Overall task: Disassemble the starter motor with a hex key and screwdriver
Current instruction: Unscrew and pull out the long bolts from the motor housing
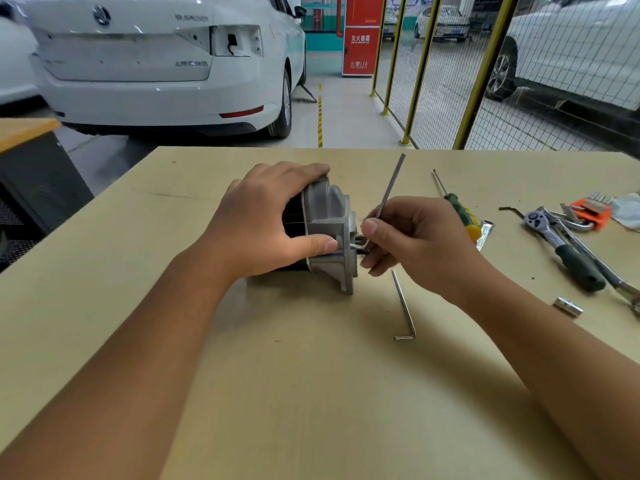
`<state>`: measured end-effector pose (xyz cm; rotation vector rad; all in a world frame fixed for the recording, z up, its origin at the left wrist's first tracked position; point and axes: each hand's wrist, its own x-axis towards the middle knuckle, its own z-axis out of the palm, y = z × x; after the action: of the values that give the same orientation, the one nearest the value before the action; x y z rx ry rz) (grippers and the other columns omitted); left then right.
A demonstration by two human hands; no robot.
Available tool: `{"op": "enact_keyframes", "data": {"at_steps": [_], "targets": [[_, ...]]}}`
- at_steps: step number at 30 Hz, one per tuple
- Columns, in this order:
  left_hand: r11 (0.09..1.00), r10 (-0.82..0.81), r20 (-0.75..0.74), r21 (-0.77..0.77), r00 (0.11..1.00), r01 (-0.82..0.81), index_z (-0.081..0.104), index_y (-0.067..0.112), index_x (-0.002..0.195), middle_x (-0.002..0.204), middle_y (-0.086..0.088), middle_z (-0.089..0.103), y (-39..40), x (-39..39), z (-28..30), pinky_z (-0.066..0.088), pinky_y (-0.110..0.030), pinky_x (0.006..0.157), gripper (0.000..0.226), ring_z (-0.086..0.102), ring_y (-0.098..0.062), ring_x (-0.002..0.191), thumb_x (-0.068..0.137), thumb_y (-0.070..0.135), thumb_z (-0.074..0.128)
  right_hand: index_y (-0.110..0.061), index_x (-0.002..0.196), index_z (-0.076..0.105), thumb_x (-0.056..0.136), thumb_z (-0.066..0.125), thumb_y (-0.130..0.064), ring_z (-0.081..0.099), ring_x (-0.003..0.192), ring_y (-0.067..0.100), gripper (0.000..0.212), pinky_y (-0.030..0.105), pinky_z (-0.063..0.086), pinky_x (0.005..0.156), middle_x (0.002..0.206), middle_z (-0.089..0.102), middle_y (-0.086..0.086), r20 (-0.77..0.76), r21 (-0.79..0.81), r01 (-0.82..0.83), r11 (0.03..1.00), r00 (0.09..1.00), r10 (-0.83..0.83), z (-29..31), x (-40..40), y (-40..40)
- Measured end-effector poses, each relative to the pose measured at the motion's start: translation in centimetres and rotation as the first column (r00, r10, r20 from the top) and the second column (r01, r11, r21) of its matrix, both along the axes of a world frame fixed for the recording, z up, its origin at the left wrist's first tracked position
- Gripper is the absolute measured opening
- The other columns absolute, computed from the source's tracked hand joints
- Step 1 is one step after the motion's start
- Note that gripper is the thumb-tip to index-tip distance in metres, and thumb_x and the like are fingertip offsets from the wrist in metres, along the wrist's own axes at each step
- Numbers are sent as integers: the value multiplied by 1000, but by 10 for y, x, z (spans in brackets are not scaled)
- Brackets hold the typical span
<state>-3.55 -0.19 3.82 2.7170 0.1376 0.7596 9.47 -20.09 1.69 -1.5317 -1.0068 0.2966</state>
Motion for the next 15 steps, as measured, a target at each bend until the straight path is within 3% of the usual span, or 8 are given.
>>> {"op": "enact_keyframes", "data": {"at_steps": [2, 5, 15], "targets": [[1000, 2, -2, 3, 1000, -2, 49, 31, 151, 142, 12, 58, 0, 0, 0, 44, -55, 105, 98, 52, -21, 126, 66, 76, 65, -2, 89, 67, 92, 68, 2, 72, 61, 34, 5, 39, 61, 55, 66, 70, 13, -38, -3, -42, 999, 998, 42, 0, -1, -1], [1000, 3, 1, 11, 1000, -3, 49, 31, 151, 142, 11, 58, 0, 0, -1, 45, -55, 104, 98, 52, -21, 127, 66, 77, 64, -5, 91, 66, 86, 70, 11, 72, 60, 35, 17, 39, 61, 56, 67, 70, 17, -54, 12, -36, 999, 998, 37, -1, -4, -1], [1000, -22, 34, 12, 999, 22, 54, 27, 149, 139, 7, 62, 3, 3, -2, 46, -56, 102, 97, 56, -24, 122, 65, 76, 67, -12, 94, 67, 85, 78, -3, 68, 50, 29, 16, 37, 56, 45, 62, 68, 12, -14, -17, 55, 998, 998, -55, 6, -7, 6]]}}
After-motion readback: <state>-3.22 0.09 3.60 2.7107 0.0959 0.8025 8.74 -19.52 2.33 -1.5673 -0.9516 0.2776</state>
